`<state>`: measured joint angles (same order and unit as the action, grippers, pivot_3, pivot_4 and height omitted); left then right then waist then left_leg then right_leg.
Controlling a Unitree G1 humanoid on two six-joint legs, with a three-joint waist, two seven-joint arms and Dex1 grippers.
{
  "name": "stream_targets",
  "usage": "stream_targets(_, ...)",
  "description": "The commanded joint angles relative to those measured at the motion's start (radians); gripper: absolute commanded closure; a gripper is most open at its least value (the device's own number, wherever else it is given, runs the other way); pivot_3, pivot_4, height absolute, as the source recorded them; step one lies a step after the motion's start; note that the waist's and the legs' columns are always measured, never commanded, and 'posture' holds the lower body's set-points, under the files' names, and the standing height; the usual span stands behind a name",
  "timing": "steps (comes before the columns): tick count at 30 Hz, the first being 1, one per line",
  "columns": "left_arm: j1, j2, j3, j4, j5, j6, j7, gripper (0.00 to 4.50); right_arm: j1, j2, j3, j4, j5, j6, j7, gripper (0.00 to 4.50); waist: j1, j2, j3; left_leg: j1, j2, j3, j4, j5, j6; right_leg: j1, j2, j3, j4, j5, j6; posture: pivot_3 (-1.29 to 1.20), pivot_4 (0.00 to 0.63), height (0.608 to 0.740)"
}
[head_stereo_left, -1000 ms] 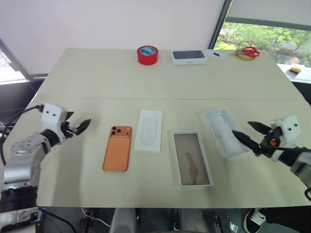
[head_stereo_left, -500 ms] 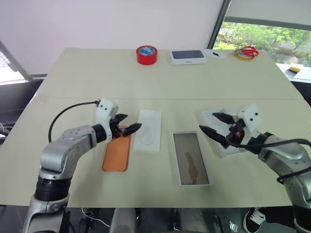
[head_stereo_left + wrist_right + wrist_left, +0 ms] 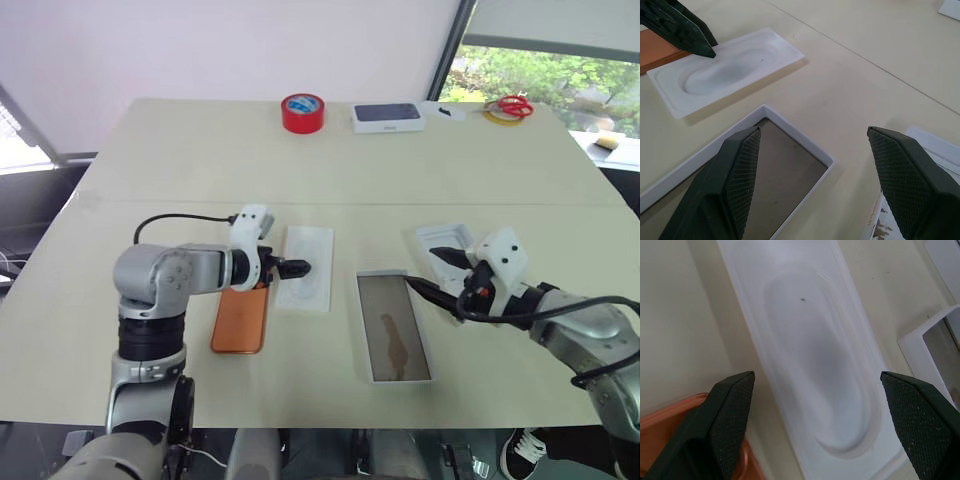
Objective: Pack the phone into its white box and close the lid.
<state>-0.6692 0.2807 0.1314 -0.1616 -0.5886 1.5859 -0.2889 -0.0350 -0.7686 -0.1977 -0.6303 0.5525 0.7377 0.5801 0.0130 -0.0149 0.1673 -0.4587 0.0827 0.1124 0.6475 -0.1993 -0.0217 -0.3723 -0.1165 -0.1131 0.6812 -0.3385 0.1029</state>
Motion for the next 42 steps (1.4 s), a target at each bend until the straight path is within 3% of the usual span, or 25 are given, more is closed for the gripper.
stream_targets(1,-0.035,-0.028,-0.002,0.031,0.028,0.012,0.022,0.25,-0.005,-0.017,-0.04,-0.046,0.003,0.0,-0.002,0.93,0.0,0.0,0.0,0.0,0.0,0.0,0.0,0.0,0.0,0.0,0.0,0.0,0.0,0.0,0.0,0.0,0.15,0.73)
stream_targets(2,-0.04,-0.038,0.001,0.036,0.031,0.016,0.025,0.25,-0.003,-0.018,-0.042,-0.047,0.003,-0.001,-0.002,0.93,0.001,0.0,0.0,0.0,0.0,0.0,0.0,0.0,0.0,0.0,0.0,0.0,0.0,0.0,0.0,0.0,0.15,0.73)
stream_targets(5,-0.046,-0.06,0.006,0.05,0.054,0.0,0.045,1.17,-0.002,-0.028,-0.032,-0.06,0.0,0.009,0.0,0.92,0.001,0.0,0.0,0.0,0.0,0.0,0.0,0.0,0.0,0.0,0.0,0.0,0.0,0.0,0.0,0.0,0.15,0.73)
stream_targets(10,-0.044,-0.066,0.016,0.057,0.078,-0.012,0.058,3.76,0.027,-0.093,-0.003,-0.117,0.013,0.032,0.059,0.92,0.0,0.0,0.0,0.0,0.0,0.0,0.0,0.0,0.0,0.0,0.0,0.0,0.0,0.0,0.0,0.0,0.15,0.73)
stream_targets(12,-0.045,-0.068,0.02,0.061,0.084,-0.019,0.06,4.43,0.042,-0.128,0.011,-0.144,0.025,0.039,0.097,0.92,0.0,-0.001,0.0,0.0,0.0,0.0,0.0,0.0,0.0,0.0,0.0,0.0,0.0,0.0,0.0,0.0,0.15,0.73)
stream_targets(16,-0.047,-0.097,0.065,0.066,0.078,-0.025,0.057,4.43,0.076,-0.203,0.056,-0.194,0.02,0.028,0.176,0.92,0.0,-0.001,0.0,0.0,0.0,-0.001,0.0,0.0,0.001,0.0,0.0,0.0,0.0,0.0,0.0,0.0,0.15,0.73)
stream_targets(23,-0.092,-0.217,0.289,0.067,0.029,0.027,0.051,4.43,0.11,-0.289,0.173,-0.222,-0.06,-0.006,0.241,0.92,0.001,-0.003,0.001,0.0,0.0,-0.001,0.0,-0.001,0.002,0.0,0.0,0.0,0.0,0.0,0.0,0.0,0.15,0.73)
stream_targets(28,-0.075,-0.214,0.334,0.046,-0.065,0.029,0.041,4.43,0.127,-0.318,0.334,-0.234,-0.163,-0.034,0.252,0.92,0.0,-0.003,0.001,0.0,0.0,-0.001,0.0,0.0,0.0,0.0,0.0,0.0,0.0,0.0,0.0,0.0,0.15,0.73)
stream_targets(31,-0.069,-0.211,0.358,0.046,-0.109,0.029,0.057,4.5,0.123,-0.306,0.399,-0.218,-0.205,-0.035,0.247,1.92,0.0,-0.003,0.001,0.0,0.0,-0.001,0.0,0.0,0.0,0.001,0.0,0.0,0.0,0.0,0.0,0.0,0.15,0.73)
stream_targets(36,-0.069,-0.209,0.39,0.058,-0.152,0.029,0.098,4.5,0.109,-0.298,0.476,-0.168,-0.313,-0.084,0.234,4.44,0.0,-0.003,0.001,0.0,0.0,-0.002,0.001,0.0,0.0,0.001,0.0,0.0,0.0,0.0,0.0,0.0,0.15,0.73)
stream_targets(42,-0.105,-0.238,0.485,0.079,-0.185,0.029,0.163,4.5,0.048,-0.269,0.473,-0.128,-0.352,-0.143,0.255,4.48,-0.002,-0.005,0.001,0.0,0.0,-0.002,0.0,0.001,-0.001,0.001,0.0,-0.001,0.0,0.0,0.0,0.0,0.15,0.73)
